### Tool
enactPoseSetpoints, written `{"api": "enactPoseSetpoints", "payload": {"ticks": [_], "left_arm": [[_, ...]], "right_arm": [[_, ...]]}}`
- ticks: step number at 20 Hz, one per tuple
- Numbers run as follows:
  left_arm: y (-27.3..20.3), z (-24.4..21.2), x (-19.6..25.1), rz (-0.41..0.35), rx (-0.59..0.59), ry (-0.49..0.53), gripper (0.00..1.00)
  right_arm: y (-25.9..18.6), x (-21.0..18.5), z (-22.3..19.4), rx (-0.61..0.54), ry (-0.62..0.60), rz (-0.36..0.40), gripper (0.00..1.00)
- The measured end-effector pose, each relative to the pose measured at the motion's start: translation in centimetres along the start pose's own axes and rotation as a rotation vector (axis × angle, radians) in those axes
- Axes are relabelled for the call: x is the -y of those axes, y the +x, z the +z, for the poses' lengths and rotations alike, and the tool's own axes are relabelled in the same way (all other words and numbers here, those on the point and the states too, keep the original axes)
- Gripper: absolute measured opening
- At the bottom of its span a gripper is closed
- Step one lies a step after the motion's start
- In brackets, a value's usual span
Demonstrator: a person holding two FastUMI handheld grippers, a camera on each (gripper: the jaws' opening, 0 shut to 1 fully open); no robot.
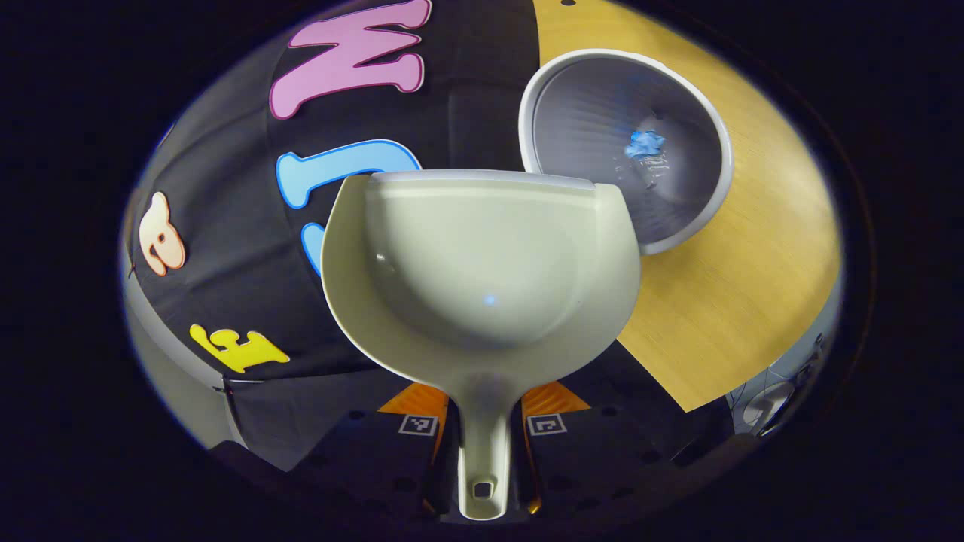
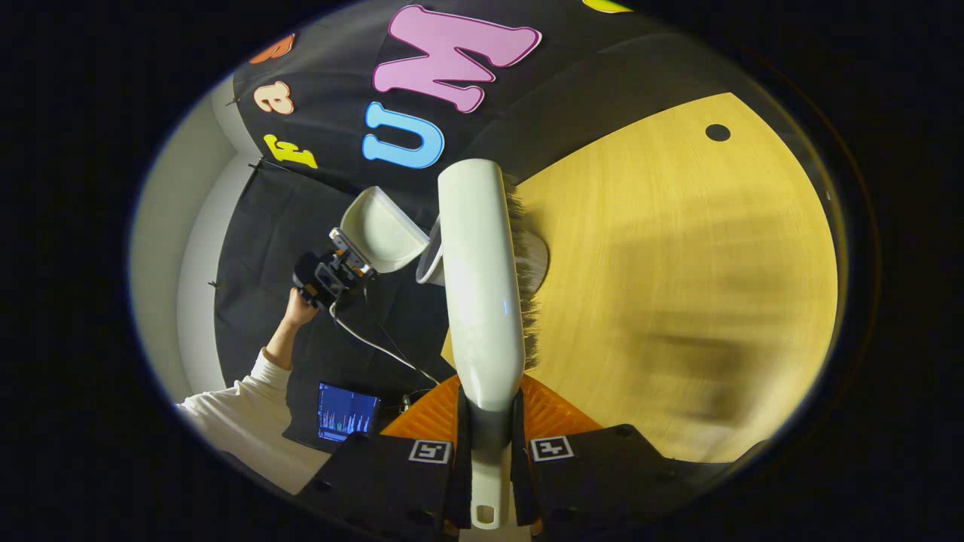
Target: Pick up the small broom and dustpan from the desktop, sweep the trash into the dustpan with the broom, and then empty the trash into the garbage bin.
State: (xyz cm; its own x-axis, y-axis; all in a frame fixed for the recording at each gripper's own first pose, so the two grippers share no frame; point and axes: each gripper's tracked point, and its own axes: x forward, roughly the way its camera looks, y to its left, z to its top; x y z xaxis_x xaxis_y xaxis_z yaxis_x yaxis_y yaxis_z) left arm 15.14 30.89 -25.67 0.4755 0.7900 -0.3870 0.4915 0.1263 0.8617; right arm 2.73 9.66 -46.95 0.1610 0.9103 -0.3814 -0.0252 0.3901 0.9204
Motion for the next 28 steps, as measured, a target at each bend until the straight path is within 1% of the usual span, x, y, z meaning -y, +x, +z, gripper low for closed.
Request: {"api": "enactPoseSetpoints", "payload": {"ticks": [2, 3, 5, 6, 8, 9, 10, 11, 12, 13, 14, 15, 16, 17, 18, 19, 20, 21, 22, 23, 25, 26, 27, 28], "left_arm": [[-0.6, 1.0, 0.2, -0.012, 0.057, -0.138, 0.27], [-1.1, 1.9, 0.6, -0.046, 0.091, -0.226, 0.27], [-2.7, 4.1, 1.2, -0.136, 0.179, -0.412, 0.27], [-3.3, 4.8, 1.1, -0.174, 0.219, -0.498, 0.27], [-5.4, 8.0, 1.6, -0.269, 0.324, -0.668, 0.27], [-6.5, 10.0, 2.2, -0.343, 0.369, -0.757, 0.27], [-8.2, 12.3, 3.0, -0.436, 0.408, -0.838, 0.27], [-9.3, 14.5, 4.1, -0.549, 0.439, -0.905, 0.27], [-11.2, 16.6, 5.9, -0.664, 0.459, -0.952, 0.29], [-13.4, 19.0, 8.4, -0.779, 0.466, -0.978, 0.27], [-15.8, 20.1, 11.9, -0.888, 0.465, -1.005, 0.27], [-17.4, 21.5, 15.0, -0.997, 0.440, -1.023, 0.27], [-18.6, 22.8, 18.4, -1.112, 0.389, -1.034, 0.27], [-19.4, 24.1, 21.7, -1.211, 0.327, -1.056, 0.27], [-19.9, 24.2, 25.2, -1.291, 0.270, -1.052, 0.27], [-19.7, 24.4, 27.6, -1.335, 0.179, -1.036, 0.27], [-18.6, 24.3, 29.6, -1.342, 0.121, -1.006, 0.27], [-17.4, 24.4, 31.2, -1.332, 0.052, -0.984, 0.27], [-17.2, 25.0, 31.3, -1.323, 0.001, -0.949, 0.27], [-17.7, 26.0, 31.0, -1.319, -0.048, -0.946, 0.27], [-17.3, 26.7, 30.5, -1.323, -0.077, -0.910, 0.29], [-17.2, 27.1, 30.1, -1.318, -0.089, -0.886, 0.27], [-17.4, 27.8, 29.7, -1.321, -0.095, -0.871, 0.29], [-17.6, 28.3, 29.5, -1.337, -0.106, -0.869, 0.27]], "right_arm": [[-0.1, -0.7, 0.4, 0.023, 0.013, -0.001, 0.24], [-0.2, -1.0, 0.7, 0.041, 0.021, 0.000, 0.24], [-0.4, -1.7, 1.3, 0.075, 0.025, -0.005, 0.24], [-0.4, -1.8, 1.5, 0.087, 0.022, -0.017, 0.24], [-0.2, -2.0, 1.7, 0.100, 0.011, -0.055, 0.24], [0.1, -1.8, 1.6, 0.102, 0.003, -0.087, 0.24], [0.4, -1.4, 1.4, 0.095, -0.012, -0.124, 0.24], [0.7, -0.8, 1.0, 0.084, -0.028, -0.162, 0.24], [1.3, 0.0, 0.6, 0.060, -0.025, -0.203, 0.24], [2.0, 1.0, 0.0, 0.036, -0.024, -0.244, 0.24], [2.7, 2.0, -0.3, 0.017, -0.022, -0.297, 0.24], [3.3, 3.4, -1.0, -0.009, -0.018, -0.362, 0.24], [4.0, 4.8, -1.7, -0.033, -0.010, -0.416, 0.24], [4.7, 6.5, -2.6, -0.056, 0.010, -0.478, 0.24], [5.4, 8.1, -3.3, -0.079, 0.025, -0.548, 0.24], [6.0, 9.5, -4.0, -0.106, 0.053, -0.617, 0.24], [6.9, 10.7, -4.8, -0.127, 0.090, -0.672, 0.24], [7.9, 11.5, -5.5, -0.133, 0.119, -0.720, 0.25], [8.6, 12.1, -6.4, -0.135, 0.140, -0.751, 0.25], [9.0, 12.5, -7.5, -0.148, 0.145, -0.772, 0.24], [9.8, 13.3, -8.9, -0.172, 0.135, -0.817, 0.25], [10.3, 13.7, -9.2, -0.181, 0.145, -0.834, 0.25], [10.7, 14.5, -9.7, -0.205, 0.155, -0.855, 0.25], [10.8, 15.1, -10.1, -0.222, 0.163, -0.878, 0.25]]}}
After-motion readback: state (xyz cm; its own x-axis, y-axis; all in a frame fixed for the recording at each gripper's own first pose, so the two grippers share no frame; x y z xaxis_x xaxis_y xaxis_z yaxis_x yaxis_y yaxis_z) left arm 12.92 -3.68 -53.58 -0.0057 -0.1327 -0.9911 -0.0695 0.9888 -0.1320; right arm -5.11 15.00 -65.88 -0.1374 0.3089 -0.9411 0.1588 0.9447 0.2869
